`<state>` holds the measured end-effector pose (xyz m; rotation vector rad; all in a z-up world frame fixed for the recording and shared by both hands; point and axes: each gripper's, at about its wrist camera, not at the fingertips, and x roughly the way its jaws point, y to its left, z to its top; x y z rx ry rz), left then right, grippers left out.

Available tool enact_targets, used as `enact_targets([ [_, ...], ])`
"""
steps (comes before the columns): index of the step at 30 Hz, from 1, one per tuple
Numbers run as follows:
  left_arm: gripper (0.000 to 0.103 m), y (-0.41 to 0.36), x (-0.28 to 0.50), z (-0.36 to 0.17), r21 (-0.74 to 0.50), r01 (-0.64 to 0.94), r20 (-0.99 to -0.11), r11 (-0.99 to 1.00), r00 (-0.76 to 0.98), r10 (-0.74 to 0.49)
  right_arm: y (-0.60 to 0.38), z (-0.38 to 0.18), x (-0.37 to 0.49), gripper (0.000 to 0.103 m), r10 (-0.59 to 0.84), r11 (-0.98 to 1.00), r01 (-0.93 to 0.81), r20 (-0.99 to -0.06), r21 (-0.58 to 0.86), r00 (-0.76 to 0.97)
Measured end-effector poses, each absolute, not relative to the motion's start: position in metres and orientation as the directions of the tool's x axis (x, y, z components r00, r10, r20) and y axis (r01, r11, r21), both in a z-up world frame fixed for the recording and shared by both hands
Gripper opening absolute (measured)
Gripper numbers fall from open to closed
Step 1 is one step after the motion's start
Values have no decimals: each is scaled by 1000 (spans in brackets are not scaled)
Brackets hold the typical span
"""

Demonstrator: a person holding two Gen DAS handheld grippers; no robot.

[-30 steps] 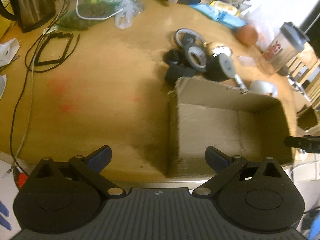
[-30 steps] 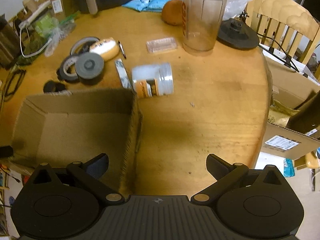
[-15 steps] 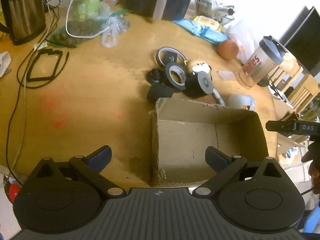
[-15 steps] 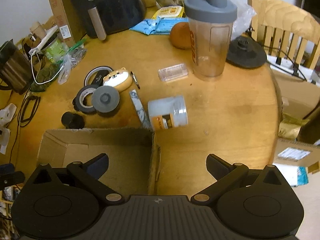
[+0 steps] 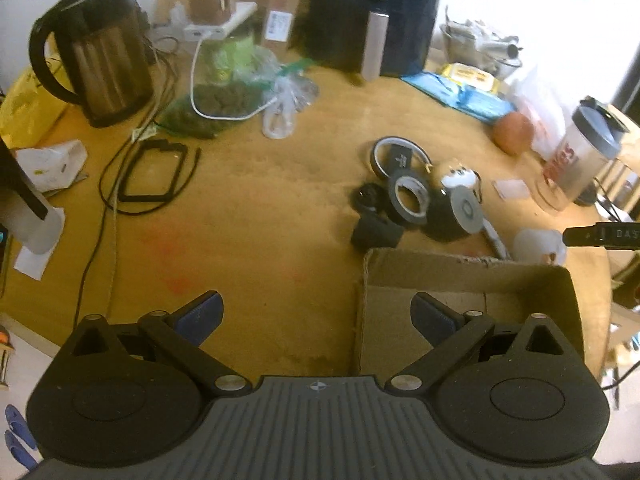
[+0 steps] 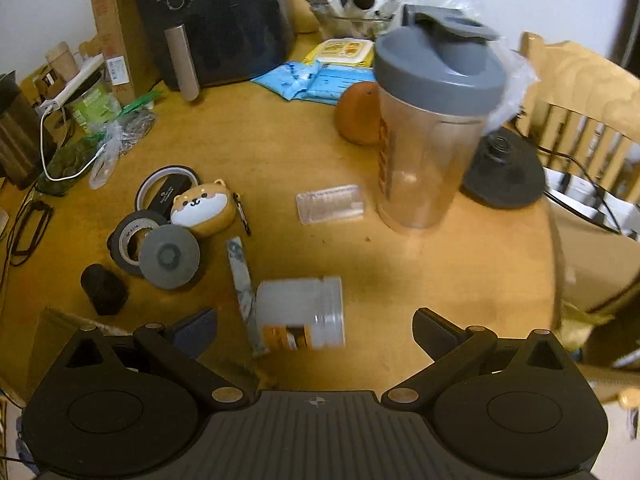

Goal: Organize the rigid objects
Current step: 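Move the right tool toward the white jar with orange label, then close the right tool around the white jar, then lift the white jar with the right tool while the left tool grasps the black cylinder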

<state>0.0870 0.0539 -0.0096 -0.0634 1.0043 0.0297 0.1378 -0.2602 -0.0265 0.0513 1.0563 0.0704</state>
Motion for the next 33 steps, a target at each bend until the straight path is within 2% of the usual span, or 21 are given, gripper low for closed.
enact_targets([
  [10, 102, 21, 89, -7, -24, -102, -843, 995, 537, 35, -257, -70, 178, 102, 169, 983, -138, -909, 124, 382],
  [12, 102, 18, 89, -6, -24, -110, -843, 994, 536, 39, -258, -81, 184, 92, 175, 982, -132, -921, 137, 347],
  [14, 102, 18, 89, -4, -26, -111, -842, 993, 538, 38, -259, -90, 186, 88, 180, 981, -121, -931, 149, 317],
  [18, 102, 15, 90, -1, -42, -105, -837, 994, 547, 22, -262, -99, 190, 73, 209, 977, -110, -936, 185, 283],
  [25, 102, 12, 104, -4, -51, -57, -832, 997, 554, -11, -256, -89, 190, 64, 171, 984, -103, -927, 145, 332],
  [33, 102, 12, 128, -3, -79, 39, -812, 996, 577, -87, -271, -64, 189, 64, 183, 982, -37, -908, 183, 378],
])
